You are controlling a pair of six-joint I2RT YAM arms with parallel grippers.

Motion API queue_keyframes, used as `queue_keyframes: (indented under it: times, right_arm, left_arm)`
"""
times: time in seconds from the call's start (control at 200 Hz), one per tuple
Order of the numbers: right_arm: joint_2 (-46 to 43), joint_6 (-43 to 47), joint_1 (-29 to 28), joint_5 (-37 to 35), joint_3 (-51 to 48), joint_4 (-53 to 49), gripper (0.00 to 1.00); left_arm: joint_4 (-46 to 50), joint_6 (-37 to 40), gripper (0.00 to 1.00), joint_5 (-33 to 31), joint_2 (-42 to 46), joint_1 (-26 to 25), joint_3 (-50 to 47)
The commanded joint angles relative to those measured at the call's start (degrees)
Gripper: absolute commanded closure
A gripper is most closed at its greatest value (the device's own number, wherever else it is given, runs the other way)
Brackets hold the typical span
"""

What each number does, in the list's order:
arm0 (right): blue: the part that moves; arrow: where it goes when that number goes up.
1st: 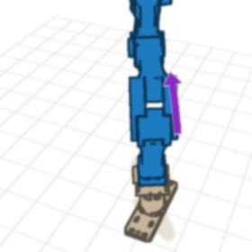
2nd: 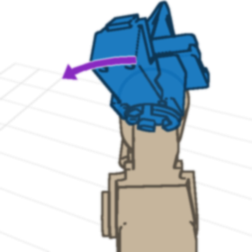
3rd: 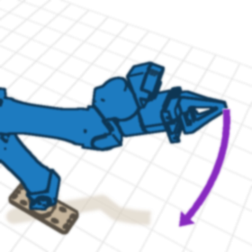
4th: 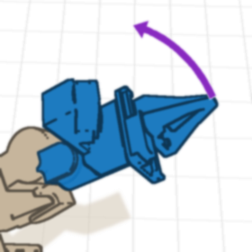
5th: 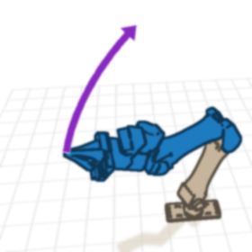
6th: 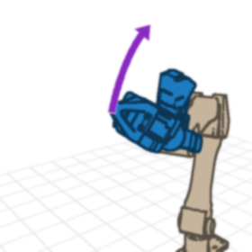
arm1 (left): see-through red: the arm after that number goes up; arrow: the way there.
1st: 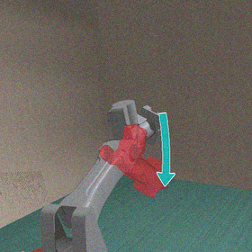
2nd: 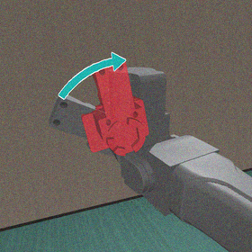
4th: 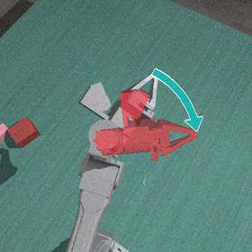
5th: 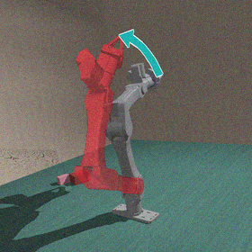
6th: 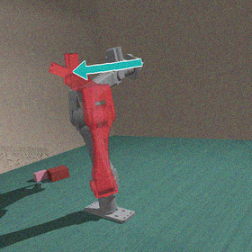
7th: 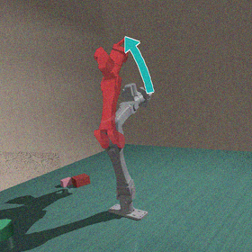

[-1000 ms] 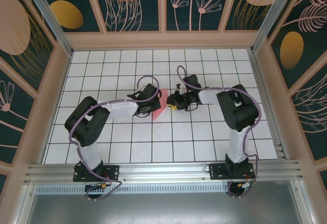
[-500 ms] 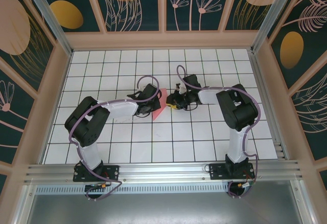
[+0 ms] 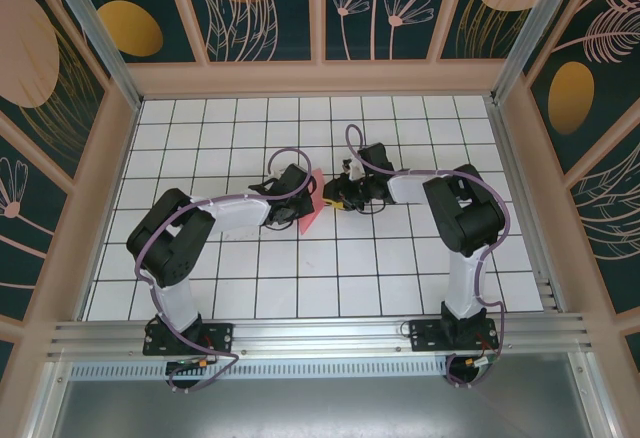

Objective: Fold a paper plane with a square sheet of paper (pick it up from the middle)
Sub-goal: Fourth fold the wing at the center of the table.

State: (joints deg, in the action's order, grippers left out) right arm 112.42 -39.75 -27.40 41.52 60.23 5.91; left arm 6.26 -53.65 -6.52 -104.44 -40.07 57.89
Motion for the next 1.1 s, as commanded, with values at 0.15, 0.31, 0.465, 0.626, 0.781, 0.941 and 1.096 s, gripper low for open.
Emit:
queue_keyframes:
  times: [0.15,0.31,0.465,0.626,0.781,0.941,1.096]
  right_arm:
    - [-2.1,-0.6,-0.2,2.1,-1.8,4.7,0.6]
    - [-1.8,-1.1,-0.2,2.4,-1.9,5.7,0.59]
    - [-3.0,-2.4,0.0,2.6,-3.4,8.7,0.59]
    - [-4.3,-3.3,0.6,1.5,-4.9,10.2,0.57]
    - [-3.1,-3.3,0.5,1.5,-4.1,8.9,0.55]
    - [-1.6,-3.2,0.3,1.0,-3.0,7.7,0.53]
    - [0.1,-2.2,-0.3,1.0,-0.8,6.3,0.55]
  left_arm:
    - [1.3,0.5,0.95,-0.7,-0.4,0.0,1.1]
    - [1.3,0.6,0.96,-0.5,-0.4,0.0,1.0]
    - [1.4,0.7,0.96,-0.4,-0.8,0.0,1.0]
    - [1.3,0.7,0.96,-0.4,-0.6,0.0,0.9]
    - [1.2,0.9,0.96,-0.3,-0.6,0.1,1.0]
    - [1.3,0.9,0.96,-0.2,-0.5,0.1,1.0]
    - [1.4,0.9,0.96,-0.2,-0.2,0.1,1.0]
